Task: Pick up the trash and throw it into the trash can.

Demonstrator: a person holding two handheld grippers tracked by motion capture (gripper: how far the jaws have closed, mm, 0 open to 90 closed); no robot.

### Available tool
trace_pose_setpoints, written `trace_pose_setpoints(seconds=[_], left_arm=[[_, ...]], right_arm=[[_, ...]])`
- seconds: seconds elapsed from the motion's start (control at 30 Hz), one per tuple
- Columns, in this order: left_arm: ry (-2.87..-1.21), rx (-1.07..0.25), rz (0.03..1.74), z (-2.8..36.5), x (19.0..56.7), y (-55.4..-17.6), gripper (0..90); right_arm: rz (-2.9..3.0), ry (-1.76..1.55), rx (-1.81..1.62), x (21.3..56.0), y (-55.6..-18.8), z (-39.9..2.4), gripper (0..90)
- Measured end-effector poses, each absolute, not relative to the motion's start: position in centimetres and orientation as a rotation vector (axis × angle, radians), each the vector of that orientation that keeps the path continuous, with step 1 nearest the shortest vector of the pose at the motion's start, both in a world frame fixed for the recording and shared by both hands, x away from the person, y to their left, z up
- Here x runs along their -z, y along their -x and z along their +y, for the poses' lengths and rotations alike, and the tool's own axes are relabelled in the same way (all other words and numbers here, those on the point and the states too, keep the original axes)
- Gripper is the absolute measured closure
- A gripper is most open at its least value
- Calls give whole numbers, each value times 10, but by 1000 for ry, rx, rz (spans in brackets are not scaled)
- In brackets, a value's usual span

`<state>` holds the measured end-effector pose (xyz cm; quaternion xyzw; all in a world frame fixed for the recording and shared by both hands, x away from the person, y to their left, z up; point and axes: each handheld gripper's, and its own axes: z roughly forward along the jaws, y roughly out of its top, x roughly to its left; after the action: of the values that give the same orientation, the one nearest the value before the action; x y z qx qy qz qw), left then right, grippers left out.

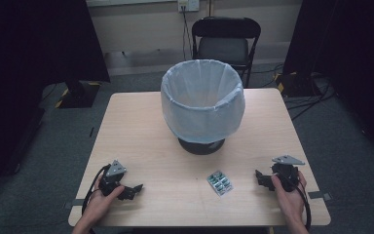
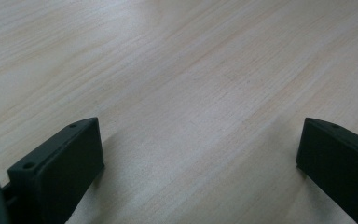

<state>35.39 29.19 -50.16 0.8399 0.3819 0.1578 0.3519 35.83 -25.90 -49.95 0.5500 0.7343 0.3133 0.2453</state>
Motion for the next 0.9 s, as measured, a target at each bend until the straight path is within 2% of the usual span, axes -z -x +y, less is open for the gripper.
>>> trace_pose_setpoints(seconds=[0.3, 0.37, 0.47, 0.7, 0.9], left_arm=[[-2177, -408, 985, 292, 501, -354, 0], [-2176, -408, 986, 292, 501, -354, 0], [-2176, -407, 986, 292, 501, -354, 0], [-2176, -408, 986, 292, 501, -354, 0], [-2176, -408, 987, 292, 501, -354, 0]], right_arm=[[2009, -1498, -859, 499, -359, -259, 103], [2007, -1496, -863, 497, -359, -259, 187], [2008, -1500, -898, 494, -359, -257, 190], [2091, -1415, -985, 477, -356, -238, 231], [2207, -1301, -1038, 463, -360, -206, 223]])
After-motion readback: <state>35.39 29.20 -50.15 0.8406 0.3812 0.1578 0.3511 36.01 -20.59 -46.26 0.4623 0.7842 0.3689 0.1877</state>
